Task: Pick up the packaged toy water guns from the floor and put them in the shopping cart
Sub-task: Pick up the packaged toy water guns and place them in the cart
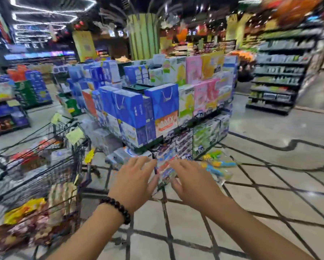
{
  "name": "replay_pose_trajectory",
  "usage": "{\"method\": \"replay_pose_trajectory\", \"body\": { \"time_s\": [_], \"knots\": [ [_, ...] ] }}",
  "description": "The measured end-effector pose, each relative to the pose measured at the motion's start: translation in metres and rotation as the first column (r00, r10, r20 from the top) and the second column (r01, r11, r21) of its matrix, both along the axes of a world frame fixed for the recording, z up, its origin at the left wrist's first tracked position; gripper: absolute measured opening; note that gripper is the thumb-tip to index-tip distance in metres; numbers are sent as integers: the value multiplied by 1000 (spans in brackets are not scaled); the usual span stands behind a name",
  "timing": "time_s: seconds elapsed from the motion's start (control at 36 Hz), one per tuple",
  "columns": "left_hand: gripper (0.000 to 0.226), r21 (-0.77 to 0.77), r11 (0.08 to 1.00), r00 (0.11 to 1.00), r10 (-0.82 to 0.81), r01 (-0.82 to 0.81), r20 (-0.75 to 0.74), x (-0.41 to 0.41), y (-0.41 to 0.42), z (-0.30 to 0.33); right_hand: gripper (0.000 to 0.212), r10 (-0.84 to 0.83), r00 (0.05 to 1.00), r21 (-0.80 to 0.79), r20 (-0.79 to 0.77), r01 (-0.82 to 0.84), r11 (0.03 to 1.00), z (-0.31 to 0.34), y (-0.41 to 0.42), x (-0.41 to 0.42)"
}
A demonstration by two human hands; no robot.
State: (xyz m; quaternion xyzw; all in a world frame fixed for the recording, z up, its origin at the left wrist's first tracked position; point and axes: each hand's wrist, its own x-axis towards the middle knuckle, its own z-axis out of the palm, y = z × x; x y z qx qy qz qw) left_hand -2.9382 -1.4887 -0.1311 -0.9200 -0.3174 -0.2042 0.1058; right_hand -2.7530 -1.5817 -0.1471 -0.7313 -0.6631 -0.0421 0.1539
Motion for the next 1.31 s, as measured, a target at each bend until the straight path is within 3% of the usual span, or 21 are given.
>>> {"method": "replay_pose_trajectory", "body": {
  "time_s": [0.42, 0.75, 1.0, 1.31],
  "knots": [
    [44, -40, 941, 940, -332, 336, 73, 116, 186, -11, 48, -358, 933, -1, -21, 359, 934, 14, 116, 77],
    [44, -113, 772, 780, -624, 625, 54, 320, 199, -42, 52, -619, 783, -59, -58, 616, 785, -25, 104, 228],
    [44, -109, 773, 775, -631, 625, -34, 487, 225, -57, 60, -606, 777, -56, -171, 606, 793, -56, 121, 397],
    [49, -62, 831, 827, -556, 553, -84, 654, 268, -24, 58, -565, 812, 15, -147, 573, 819, -40, 167, 584]
  ]
}}
